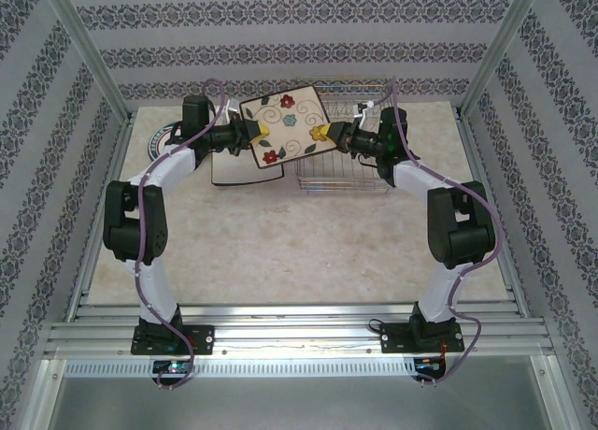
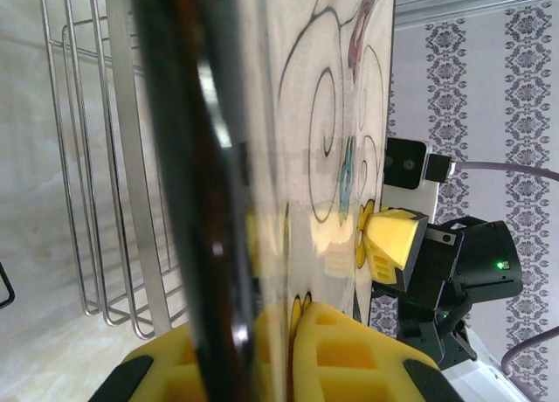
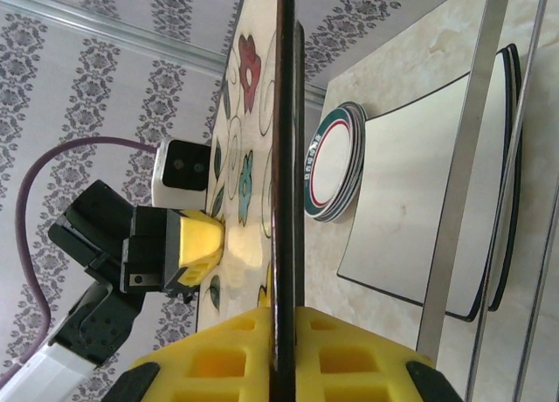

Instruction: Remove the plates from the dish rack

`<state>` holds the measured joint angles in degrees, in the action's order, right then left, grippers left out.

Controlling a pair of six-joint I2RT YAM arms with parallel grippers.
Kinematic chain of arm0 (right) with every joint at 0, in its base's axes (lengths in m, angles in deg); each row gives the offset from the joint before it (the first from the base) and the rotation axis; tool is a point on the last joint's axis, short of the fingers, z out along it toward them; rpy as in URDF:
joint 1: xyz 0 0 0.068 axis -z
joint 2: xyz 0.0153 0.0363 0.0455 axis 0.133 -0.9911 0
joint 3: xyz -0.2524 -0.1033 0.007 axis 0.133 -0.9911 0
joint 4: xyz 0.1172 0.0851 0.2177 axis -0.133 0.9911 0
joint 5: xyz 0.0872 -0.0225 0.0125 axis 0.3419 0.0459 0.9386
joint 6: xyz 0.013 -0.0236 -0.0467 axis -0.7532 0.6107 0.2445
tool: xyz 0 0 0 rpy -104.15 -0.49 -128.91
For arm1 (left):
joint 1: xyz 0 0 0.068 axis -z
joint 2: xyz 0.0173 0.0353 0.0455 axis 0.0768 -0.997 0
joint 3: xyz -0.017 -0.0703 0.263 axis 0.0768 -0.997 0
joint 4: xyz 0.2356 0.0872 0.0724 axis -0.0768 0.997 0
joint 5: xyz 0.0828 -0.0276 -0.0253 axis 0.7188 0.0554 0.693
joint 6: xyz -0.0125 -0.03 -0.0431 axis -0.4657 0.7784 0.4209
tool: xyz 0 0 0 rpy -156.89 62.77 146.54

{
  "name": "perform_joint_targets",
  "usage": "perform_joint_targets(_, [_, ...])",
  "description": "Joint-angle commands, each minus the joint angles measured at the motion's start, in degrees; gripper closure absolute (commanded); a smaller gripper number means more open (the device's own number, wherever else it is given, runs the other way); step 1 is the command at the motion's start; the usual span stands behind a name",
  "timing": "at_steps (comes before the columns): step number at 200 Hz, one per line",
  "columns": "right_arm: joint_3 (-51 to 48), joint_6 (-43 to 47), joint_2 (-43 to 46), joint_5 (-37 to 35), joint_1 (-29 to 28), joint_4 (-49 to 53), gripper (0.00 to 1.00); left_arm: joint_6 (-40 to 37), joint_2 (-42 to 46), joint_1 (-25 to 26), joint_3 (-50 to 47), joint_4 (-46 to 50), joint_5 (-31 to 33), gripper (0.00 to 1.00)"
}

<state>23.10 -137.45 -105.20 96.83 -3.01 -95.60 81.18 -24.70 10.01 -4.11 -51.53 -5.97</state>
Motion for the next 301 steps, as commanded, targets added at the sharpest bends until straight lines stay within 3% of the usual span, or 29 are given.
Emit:
perform_joint_targets(1, [4.6, 1.7, 3.8, -0.1, -0.9, 0.3, 1.00, -12.9, 2.7, 1.4, 2.0, 3.5, 5.0, 0.99])
perform_joint_targets(46, [5.9, 3.7, 4.1, -0.2, -0.8, 4.2, 1.00, -13.6, 5.6, 1.6, -1.2, 3.8, 11.9, 1.00])
perform_joint_targets(105, [9.2, 7.1, 3.6, -2.3, -0.4, 13.3, 0.98, -3.8, 9.2, 1.6, -9.3, -10.6, 15.0, 1.00])
perform_joint_targets(120, [10.1, 7.6, 3.4, -2.7, -0.3, 15.2, 0.81, -3.5, 10.4, 1.6, -9.7, -11.1, 15.8, 1.00])
perform_joint_targets(131, [11.1, 8.7, 3.3, -3.6, -0.2, 17.7, 0.61, -3.3, 11.3, 1.5, -9.5, -11.1, 16.4, 1.00])
perform_joint_targets(189, [16.9, 14.7, 3.8, -7.4, 0.1, 29.6, 0.10, -0.6, 13.2, -0.2, -6.2, -13.8, 16.7, 1.00])
perform_joint_targets(202, [18.5, 16.8, 4.1, -9.0, 0.5, 33.6, 0.04, 0.5, 13.5, -0.8, -5.7, -14.9, 17.0, 1.00])
perform_joint_targets(256, [33.9, 39.2, 2.9, -26.5, 0.8, 69.2, 0.02, 3.9, 18.3, -2.2, -8.6, -20.4, 24.2, 1.00])
perform_joint_targets(280, [47.7, 50.6, -2.7, -43.0, -0.3, 90.4, 0.02, 3.6, 21.3, -2.5, -11.1, -20.2, 31.5, 1.00])
perform_joint_targets(301, [54.2, 54.6, -6.4, -54.7, -0.8, 100.1, 0.02, 5.3, 23.9, -2.4, -15.3, -23.2, 38.6, 1.00])
